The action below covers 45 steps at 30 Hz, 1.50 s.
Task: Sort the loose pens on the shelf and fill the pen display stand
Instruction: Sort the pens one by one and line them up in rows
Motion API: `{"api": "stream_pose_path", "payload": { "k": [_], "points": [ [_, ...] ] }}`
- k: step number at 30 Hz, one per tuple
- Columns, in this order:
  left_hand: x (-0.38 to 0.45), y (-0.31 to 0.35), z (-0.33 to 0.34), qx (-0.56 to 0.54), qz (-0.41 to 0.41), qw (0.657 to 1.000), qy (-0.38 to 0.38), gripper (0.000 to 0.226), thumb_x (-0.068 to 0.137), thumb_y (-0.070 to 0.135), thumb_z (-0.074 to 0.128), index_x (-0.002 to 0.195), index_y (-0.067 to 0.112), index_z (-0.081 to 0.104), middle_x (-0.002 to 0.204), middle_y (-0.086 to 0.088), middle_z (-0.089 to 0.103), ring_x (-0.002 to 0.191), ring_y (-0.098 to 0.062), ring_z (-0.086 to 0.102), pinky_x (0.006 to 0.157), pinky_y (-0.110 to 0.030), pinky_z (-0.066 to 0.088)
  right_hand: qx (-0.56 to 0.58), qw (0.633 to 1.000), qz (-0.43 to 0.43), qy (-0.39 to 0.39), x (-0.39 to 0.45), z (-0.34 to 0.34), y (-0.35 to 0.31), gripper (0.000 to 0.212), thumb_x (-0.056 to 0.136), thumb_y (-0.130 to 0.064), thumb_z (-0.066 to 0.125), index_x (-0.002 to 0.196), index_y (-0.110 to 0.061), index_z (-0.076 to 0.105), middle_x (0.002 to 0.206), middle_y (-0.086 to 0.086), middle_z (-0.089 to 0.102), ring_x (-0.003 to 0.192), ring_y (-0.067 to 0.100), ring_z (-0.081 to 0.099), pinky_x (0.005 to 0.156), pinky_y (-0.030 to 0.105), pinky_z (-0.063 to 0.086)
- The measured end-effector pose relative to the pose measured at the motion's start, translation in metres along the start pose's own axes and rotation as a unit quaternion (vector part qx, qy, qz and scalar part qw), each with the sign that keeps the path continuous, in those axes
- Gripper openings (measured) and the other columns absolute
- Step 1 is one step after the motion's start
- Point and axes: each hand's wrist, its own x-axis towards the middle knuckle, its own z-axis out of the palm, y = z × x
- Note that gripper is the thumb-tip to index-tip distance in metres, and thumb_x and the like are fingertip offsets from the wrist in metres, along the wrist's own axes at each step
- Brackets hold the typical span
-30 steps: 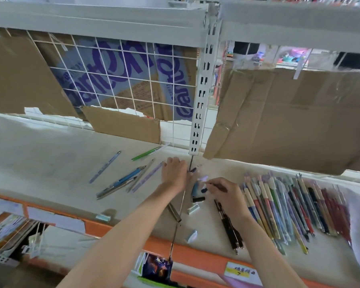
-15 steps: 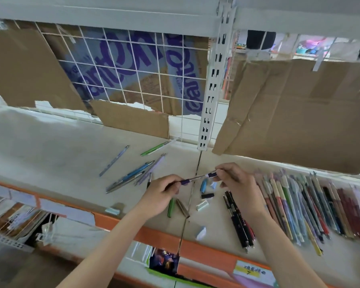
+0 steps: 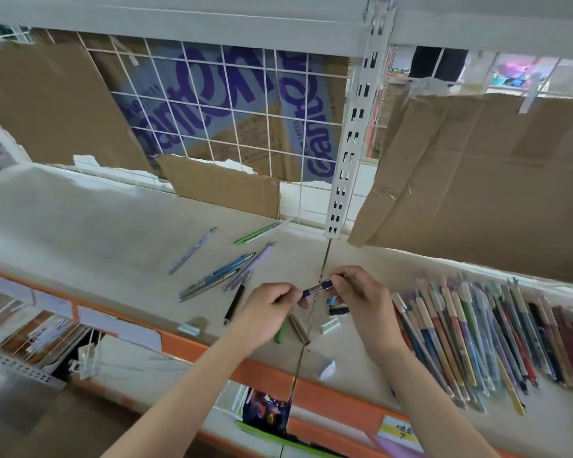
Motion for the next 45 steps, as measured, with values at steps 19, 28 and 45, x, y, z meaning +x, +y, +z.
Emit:
{"api": "stream_pose_path", "payload": {
  "k": [19, 28, 45],
  "points": [
    [0.004, -0.049, -0.033, 0.342, -0.056, 0.92, 0.182, 0.026, 0.089, 0.03, 0.055, 0.101, 0.007, 0.053, 0.105, -0.014, 0.057, 0.101, -0.032, 0.054, 0.082, -0.038, 0.039, -0.398, 0.917, -0.019, -0.038, 0.004, -0.037, 0.021, 0.012, 0.091, -0.018, 0.054, 0.1, -0.013, 0.048, 0.069, 0.002, 0.054, 0.062, 0.014, 0.049, 0.055, 0.025, 0.031],
    [0.006, -0.051, -0.029, 0.381, -0.027, 0.917, 0.115, 0.029, 0.095, 0.033, 0.047, 0.11, 0.01, 0.056, 0.113, -0.008, 0.06, 0.108, -0.026, 0.054, 0.089, -0.035, 0.039, -0.531, 0.835, -0.083, -0.114, 0.003, -0.021, 0.025, 0.025, 0.095, -0.024, 0.048, 0.118, -0.017, 0.056, 0.119, 0.004, 0.038, 0.099, 0.018, 0.05, 0.073, 0.026, 0.047],
    [-0.019, -0.005, 0.004, 0.042, 0.061, 0.997, -0.029, 0.006, 0.097, 0.015, 0.047, 0.09, 0.015, 0.047, 0.066, 0.009, 0.054, 0.055, -0.001, 0.043, 0.059, -0.02, 0.036, 0.158, 0.986, 0.045, 0.005, -0.004, -0.006, -0.008, 0.008, 0.09, 0.0, 0.055, 0.09, -0.008, 0.052, 0.078, 0.005, 0.073, 0.072, 0.01, 0.065, 0.063, 0.019, 0.051]
  ]
}}
